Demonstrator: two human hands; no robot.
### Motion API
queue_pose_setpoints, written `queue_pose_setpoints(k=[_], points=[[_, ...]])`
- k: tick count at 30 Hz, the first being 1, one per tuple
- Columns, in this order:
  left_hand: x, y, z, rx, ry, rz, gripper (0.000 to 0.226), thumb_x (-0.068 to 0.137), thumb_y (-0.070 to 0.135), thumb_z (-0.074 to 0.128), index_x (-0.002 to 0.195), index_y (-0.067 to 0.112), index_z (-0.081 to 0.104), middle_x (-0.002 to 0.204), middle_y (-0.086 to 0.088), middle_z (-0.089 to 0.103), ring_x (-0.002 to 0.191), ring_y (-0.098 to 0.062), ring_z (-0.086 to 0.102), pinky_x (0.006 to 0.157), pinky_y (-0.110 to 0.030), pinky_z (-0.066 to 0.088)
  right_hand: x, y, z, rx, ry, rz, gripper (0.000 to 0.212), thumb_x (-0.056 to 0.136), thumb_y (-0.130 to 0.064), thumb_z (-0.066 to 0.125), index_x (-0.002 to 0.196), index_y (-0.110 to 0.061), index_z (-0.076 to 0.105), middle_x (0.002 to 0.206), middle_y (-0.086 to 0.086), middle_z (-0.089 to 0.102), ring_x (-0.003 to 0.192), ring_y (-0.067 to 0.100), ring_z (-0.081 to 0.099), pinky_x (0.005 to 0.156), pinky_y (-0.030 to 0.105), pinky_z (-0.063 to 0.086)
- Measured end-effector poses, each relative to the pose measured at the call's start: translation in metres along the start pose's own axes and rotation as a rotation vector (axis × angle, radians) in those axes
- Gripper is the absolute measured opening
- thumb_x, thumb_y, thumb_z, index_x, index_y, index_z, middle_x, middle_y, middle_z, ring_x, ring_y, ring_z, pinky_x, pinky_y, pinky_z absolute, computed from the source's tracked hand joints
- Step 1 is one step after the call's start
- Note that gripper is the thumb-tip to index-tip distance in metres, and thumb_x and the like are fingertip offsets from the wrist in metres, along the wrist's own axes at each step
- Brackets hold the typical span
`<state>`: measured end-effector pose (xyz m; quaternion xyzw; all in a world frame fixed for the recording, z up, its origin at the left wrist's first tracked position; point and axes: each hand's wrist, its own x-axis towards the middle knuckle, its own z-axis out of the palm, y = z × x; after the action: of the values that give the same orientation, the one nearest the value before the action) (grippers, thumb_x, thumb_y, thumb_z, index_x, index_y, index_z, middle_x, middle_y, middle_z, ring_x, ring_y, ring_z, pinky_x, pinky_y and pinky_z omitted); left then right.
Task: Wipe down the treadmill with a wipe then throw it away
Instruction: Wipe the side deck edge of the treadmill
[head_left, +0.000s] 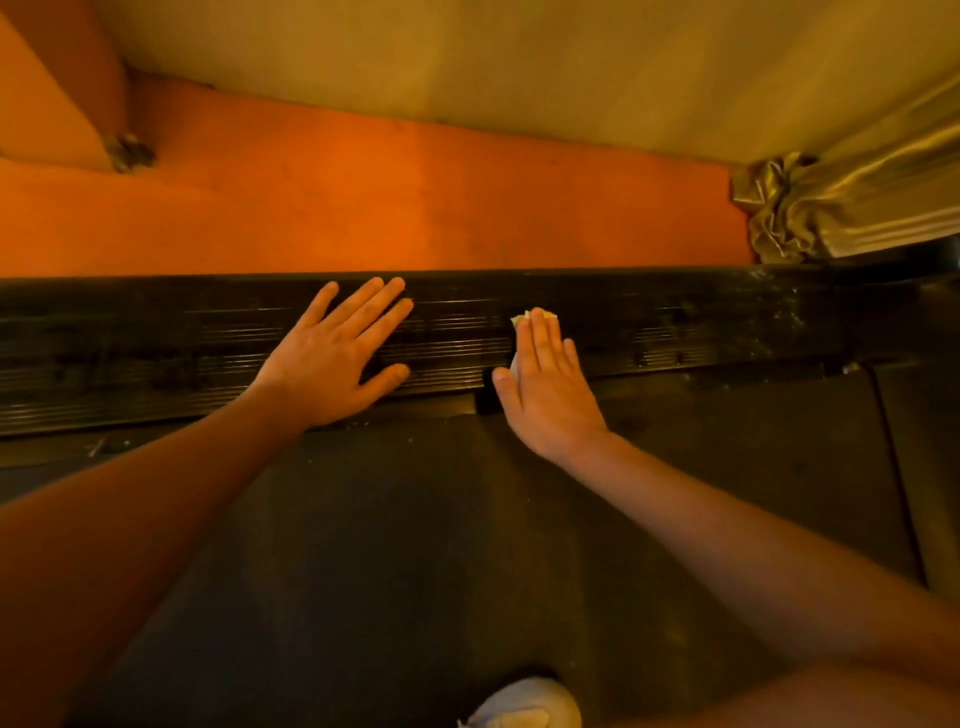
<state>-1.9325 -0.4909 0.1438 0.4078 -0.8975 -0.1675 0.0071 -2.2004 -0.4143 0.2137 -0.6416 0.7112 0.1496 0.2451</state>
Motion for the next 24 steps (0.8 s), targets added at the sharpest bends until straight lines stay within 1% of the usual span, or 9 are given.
queue_pose_setpoints(k=[2,4,7,10,12,14,17,20,24], points=[[-0.003,0.003,0.001,-0.012,-0.002,-0.048,0.08,0.099,0.069,0.013,0.164,0.025,0.008,0.171,0.003,-0.006,0.157,-0.016,-0.008,0.127,-0.05,-0.005,0.012,0.0,0.009,-0.007,0.129,-0.001,0.069,0.109,-0.051,0.016,0.163,-0.015,-0.007,0.171,0.004,-0.015,0.156,0.018,-0.019,0.128,0.041,-0.006],[-0.004,0.015,0.001,-0.034,0.018,-0.128,0.077,0.1,0.066,0.016,0.164,0.025,0.011,0.171,0.005,-0.003,0.157,-0.016,-0.008,0.125,-0.052,-0.007,0.024,0.009,0.008,-0.028,0.205,-0.037,0.068,0.11,-0.049,0.018,0.164,-0.015,-0.003,0.172,0.005,-0.01,0.157,0.019,-0.016,0.129,0.043,-0.004],[0.007,0.042,0.0,-0.086,0.036,-0.274,0.07,0.105,0.059,0.025,0.164,0.024,0.013,0.172,0.003,-0.002,0.157,-0.017,-0.01,0.121,-0.056,-0.012,0.028,0.026,0.008,-0.084,0.254,-0.099,0.065,0.11,-0.047,0.018,0.165,-0.015,0.002,0.173,0.005,-0.004,0.158,0.019,-0.012,0.129,0.044,-0.002],[0.023,0.06,0.003,-0.132,0.061,-0.382,0.07,0.105,0.058,0.028,0.164,0.024,0.01,0.172,0.003,-0.003,0.157,-0.02,-0.012,0.117,-0.062,-0.015,0.015,0.038,0.019,-0.084,0.262,-0.147,0.064,0.11,-0.046,0.019,0.165,-0.016,0.003,0.172,0.004,-0.004,0.158,0.018,-0.012,0.128,0.042,-0.004],[0.03,0.066,0.008,-0.098,0.074,-0.386,0.07,0.106,0.057,0.025,0.164,0.024,0.007,0.172,0.005,-0.004,0.157,-0.02,-0.013,0.115,-0.068,-0.013,0.004,0.05,0.025,-0.081,0.255,-0.19,0.064,0.11,-0.045,0.02,0.165,-0.017,0.005,0.173,0.003,-0.003,0.158,0.016,-0.011,0.127,0.04,-0.005],[0.031,0.067,0.011,-0.064,0.076,-0.382,0.069,0.106,0.056,0.023,0.164,0.023,0.006,0.172,0.005,-0.004,0.157,-0.021,-0.013,0.115,-0.071,-0.01,0.004,0.06,0.023,-0.086,0.25,-0.222,0.064,0.109,-0.045,0.021,0.165,-0.017,0.007,0.173,0.003,-0.001,0.158,0.016,-0.01,0.128,0.04,-0.005],[0.03,0.067,0.012,-0.065,0.087,-0.392,0.069,0.106,0.055,0.024,0.164,0.021,0.007,0.172,0.004,-0.003,0.157,-0.022,-0.011,0.117,-0.072,-0.007,0.028,0.061,0.009,-0.07,0.272,-0.215,0.064,0.11,-0.045,0.022,0.165,-0.015,0.006,0.173,0.004,-0.002,0.158,0.018,-0.01,0.127,0.039,-0.007],[0.03,0.066,0.013,-0.055,0.097,-0.391,0.069,0.106,0.056,0.02,0.164,0.021,0.009,0.172,0.003,-0.001,0.158,-0.023,-0.01,0.118,-0.072,-0.005,0.05,0.058,-0.005,-0.051,0.279,-0.178,0.064,0.111,-0.045,0.02,0.165,-0.015,0.004,0.173,0.004,-0.004,0.158,0.019,-0.011,0.128,0.041,-0.007],[0.031,0.067,0.014,-0.059,0.102,-0.389,0.073,0.102,0.058,0.017,0.164,0.02,0.011,0.172,0.002,0.002,0.158,-0.023,-0.009,0.118,-0.071,-0.005,0.04,0.047,0.007,0.028,0.321,-0.168,0.063,0.111,-0.043,0.021,0.165,-0.014,0.006,0.173,0.005,-0.002,0.158,0.02,-0.011,0.128,0.042,-0.003]])
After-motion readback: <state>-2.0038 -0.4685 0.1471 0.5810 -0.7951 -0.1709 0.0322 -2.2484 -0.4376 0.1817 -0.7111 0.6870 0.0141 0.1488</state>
